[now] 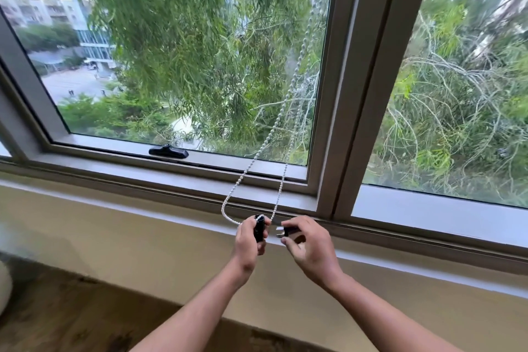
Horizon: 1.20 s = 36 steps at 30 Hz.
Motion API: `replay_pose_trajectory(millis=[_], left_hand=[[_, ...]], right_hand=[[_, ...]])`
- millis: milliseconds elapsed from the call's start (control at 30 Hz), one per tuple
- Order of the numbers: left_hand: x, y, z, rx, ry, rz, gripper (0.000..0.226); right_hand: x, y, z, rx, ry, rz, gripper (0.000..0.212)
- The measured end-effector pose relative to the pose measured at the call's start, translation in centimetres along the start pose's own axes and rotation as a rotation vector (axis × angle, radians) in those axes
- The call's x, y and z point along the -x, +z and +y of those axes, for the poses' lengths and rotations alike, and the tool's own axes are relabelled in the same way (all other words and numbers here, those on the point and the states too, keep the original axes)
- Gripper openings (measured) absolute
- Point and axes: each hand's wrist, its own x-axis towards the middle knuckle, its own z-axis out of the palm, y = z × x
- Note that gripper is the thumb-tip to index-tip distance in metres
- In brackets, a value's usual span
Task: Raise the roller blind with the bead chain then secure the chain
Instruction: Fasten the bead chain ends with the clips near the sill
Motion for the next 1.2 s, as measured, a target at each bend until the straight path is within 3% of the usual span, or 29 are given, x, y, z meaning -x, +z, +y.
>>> replay_pose_trajectory(millis=[233, 600, 867, 1067, 1200], left_hand=[[0.1, 1.4, -0.2, -0.039, 0.069, -0.044, 0.036], [0.6, 2.3, -0.9, -0.201, 0.225, -0.124, 0.030], [0.7, 1.9, -1.0, -0.235, 0.227, -0.164, 0.029], [0.9, 2.0, -1.1, -0.215, 0.227, -0.175, 0.048], [1.0, 2.1, -1.1, -0.209, 0.229, -0.176, 0.049]], right_hand=[[-0.2, -3.4, -3.0, -0.137, -0.075, 0.041, 0.033], [-3.0, -5.6, -4.3, 0.100, -0.251, -0.124, 0.030], [-3.6, -5.9, -4.9, 0.159, -0.305, -0.191, 0.026], [-4.0, -6.3, -5.7, 0.224, -0.375, -0.239, 0.026], [-4.0, -6.5, -6.0, 0.232, -0.393, -0.247, 0.030]])
